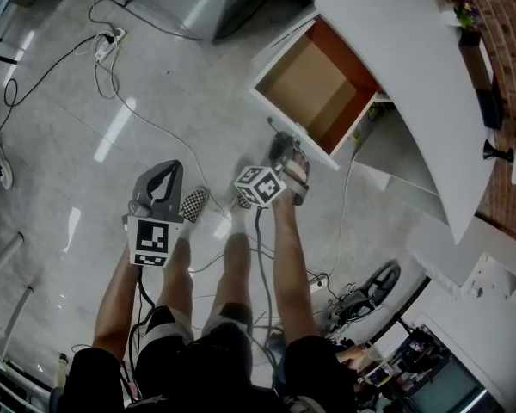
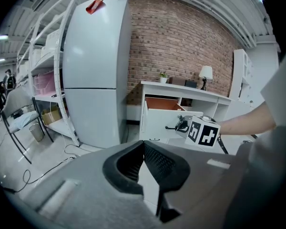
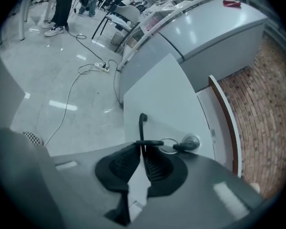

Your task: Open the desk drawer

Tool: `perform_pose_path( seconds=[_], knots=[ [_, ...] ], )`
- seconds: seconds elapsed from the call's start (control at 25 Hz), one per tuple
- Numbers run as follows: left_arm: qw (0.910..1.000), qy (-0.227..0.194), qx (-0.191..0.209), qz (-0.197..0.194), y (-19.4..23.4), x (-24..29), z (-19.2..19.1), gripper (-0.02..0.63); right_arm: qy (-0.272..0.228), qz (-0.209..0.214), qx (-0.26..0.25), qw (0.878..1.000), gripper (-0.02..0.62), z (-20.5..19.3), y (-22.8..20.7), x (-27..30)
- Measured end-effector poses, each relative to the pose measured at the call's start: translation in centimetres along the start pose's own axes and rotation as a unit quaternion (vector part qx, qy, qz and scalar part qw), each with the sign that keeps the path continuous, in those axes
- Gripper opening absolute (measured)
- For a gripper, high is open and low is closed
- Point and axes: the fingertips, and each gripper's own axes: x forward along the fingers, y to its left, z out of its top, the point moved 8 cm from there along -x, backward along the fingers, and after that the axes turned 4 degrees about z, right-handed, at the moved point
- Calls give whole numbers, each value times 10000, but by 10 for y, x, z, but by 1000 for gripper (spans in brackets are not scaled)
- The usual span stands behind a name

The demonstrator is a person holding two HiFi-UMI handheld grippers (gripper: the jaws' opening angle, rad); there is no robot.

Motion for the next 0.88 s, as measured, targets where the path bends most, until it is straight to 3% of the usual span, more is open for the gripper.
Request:
perform_pose_path(
  seconds=[0.08,0.12,0.2,0.36,0.88],
  knots=[
    [10000,2,7,-13,0,1,1,11,-62,15,273,9996,45,-1,1,-1],
    [10000,6,9,-20,0,1,1,11,-102,64,444,9989,77,-1,1,-2],
    [10000,16,21,-32,1,2,1,11,-174,115,701,9973,201,-3,2,-3],
    [10000,58,54,-59,2,3,-1,11,-280,-37,739,9969,269,-5,7,-8],
    [9994,-103,223,-251,-6,-1,30,11,-222,7,884,9958,270,-8,-10,-34]
  ],
)
